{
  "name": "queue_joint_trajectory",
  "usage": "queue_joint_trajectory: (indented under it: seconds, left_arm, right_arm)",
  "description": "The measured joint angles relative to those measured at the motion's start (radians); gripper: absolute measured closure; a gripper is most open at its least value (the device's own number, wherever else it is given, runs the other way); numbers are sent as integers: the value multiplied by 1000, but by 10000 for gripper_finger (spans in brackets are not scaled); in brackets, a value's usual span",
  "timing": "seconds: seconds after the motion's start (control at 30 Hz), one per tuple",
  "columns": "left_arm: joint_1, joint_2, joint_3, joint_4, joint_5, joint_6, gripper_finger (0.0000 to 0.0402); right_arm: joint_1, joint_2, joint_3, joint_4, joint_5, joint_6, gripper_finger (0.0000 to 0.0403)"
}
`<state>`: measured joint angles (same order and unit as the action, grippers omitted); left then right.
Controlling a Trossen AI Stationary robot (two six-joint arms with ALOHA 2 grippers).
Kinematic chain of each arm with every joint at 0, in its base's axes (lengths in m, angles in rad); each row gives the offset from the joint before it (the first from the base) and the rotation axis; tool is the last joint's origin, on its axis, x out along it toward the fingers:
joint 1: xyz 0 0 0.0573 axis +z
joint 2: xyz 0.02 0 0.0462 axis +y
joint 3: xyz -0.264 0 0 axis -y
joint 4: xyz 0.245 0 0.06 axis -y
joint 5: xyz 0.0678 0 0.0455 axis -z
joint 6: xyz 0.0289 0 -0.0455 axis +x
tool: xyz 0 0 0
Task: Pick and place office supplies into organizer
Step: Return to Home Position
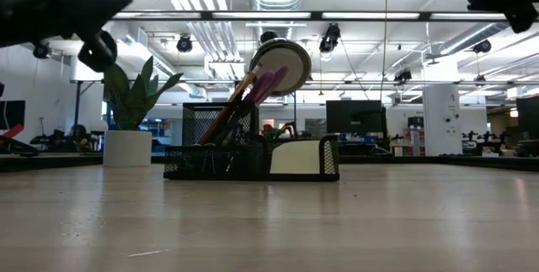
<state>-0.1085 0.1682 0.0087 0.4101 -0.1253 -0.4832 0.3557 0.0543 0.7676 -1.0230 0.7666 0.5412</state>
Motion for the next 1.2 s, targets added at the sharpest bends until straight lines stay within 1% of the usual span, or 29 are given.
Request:
queue_joint_trajectory:
  seconds: [0.07,0.13,0.2,0.23,0.27,0.33,0.43,0.5,0.57,0.67,0.73,0.77,0.9,1.0,1.2]
  left_arm:
    - [0,-65,1,-62,11,74,402]
    - [0,-127,1,-61,46,152,402]
    - [2,-159,0,-90,106,205,402]
    - [5,-146,0,-103,140,214,402]
    - [7,-134,1,-101,176,217,402]
    - [16,-125,4,-150,226,188,402]
    - [30,-124,1,-237,257,157,402]
    - [37,-144,1,-275,266,174,402]
    - [45,-140,0,-270,265,203,402]
    - [55,-140,0,-277,265,234,402]
    - [60,-140,0,-267,265,236,402]
    - [62,-140,0,-269,265,235,402]
    - [63,-141,0,-264,265,235,402]
    - [63,-140,0,-261,264,235,402]
    - [63,-141,0,-253,263,233,402]
  right_arm:
    - [0,-41,-47,121,-27,-100,335]
    - [1,-54,-91,224,-59,-201,335]
    - [2,-49,-100,238,-87,-254,335]
    - [2,-49,-104,235,-92,-259,335]
    - [3,-52,-107,240,-93,-259,335]
    - [5,-54,-101,240,-102,-260,335]
    - [8,-54,-70,221,-189,-286,335]
    - [11,-54,-64,231,-205,-313,335]
    - [11,-54,-62,207,-222,-318,335]
    - [13,-54,-84,250,-224,-339,335]
    - [13,-54,-105,271,-257,-352,335]
    - [13,-54,-121,309,-274,-363,335]
    - [13,-54,-243,583,-306,-429,335]
    - [13,-54,-341,755,-307,-488,335]
    - [13,-54,-439,817,-308,-445,335]
